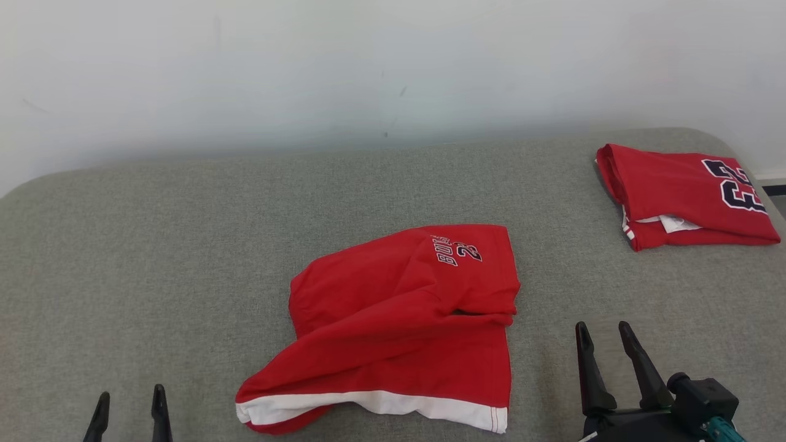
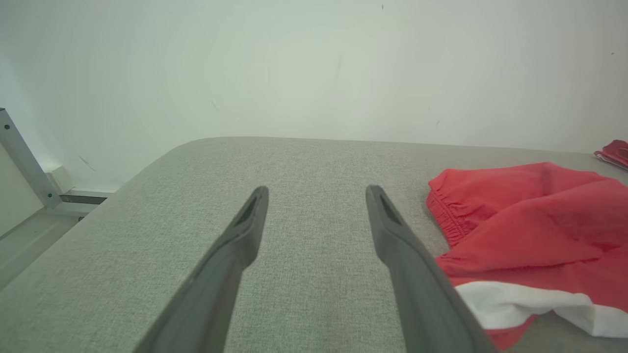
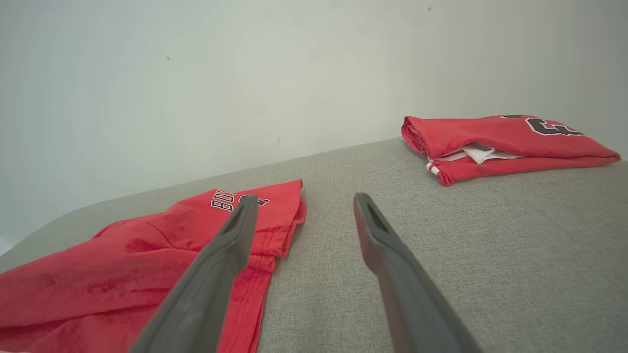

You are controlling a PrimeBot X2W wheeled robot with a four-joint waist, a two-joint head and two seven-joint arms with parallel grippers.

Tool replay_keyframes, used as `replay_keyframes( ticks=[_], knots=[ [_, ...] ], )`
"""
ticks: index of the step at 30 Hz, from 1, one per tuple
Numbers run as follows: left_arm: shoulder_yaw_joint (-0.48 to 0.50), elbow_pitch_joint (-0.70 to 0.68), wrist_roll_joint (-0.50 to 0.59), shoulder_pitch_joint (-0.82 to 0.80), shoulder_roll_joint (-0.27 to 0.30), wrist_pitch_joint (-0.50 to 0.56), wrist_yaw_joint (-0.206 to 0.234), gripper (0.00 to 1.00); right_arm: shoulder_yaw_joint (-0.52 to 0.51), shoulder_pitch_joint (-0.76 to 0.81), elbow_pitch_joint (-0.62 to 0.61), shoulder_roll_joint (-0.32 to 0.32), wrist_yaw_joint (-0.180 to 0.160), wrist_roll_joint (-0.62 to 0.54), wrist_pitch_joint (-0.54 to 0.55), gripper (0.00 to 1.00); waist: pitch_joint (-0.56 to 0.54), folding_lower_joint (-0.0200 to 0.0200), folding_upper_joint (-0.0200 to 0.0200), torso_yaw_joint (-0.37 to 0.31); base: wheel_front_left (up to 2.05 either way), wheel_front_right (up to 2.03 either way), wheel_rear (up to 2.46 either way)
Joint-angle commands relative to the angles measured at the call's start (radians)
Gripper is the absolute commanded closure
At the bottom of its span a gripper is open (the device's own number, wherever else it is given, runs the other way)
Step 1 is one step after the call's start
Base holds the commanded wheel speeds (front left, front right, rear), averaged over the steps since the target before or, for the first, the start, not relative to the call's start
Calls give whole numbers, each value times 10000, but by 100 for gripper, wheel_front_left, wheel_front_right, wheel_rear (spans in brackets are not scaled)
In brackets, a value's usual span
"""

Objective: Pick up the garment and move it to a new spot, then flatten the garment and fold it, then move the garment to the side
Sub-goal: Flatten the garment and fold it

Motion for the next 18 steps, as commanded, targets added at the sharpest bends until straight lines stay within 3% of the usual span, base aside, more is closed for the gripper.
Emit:
replay_keyframes(
  ticks=[1,18],
  knots=[
    [-77,86,-117,122,10,-29,-9,0,61,61,18,-18,-27,33,-43,0,-9,0,-1,8,0,0,0],
    [-3245,2102,-1959,-712,1370,-20,1,0,1653,23,1346,-42,-27,483,126,0,376,0,-1,138,0,0,0]
  ],
)
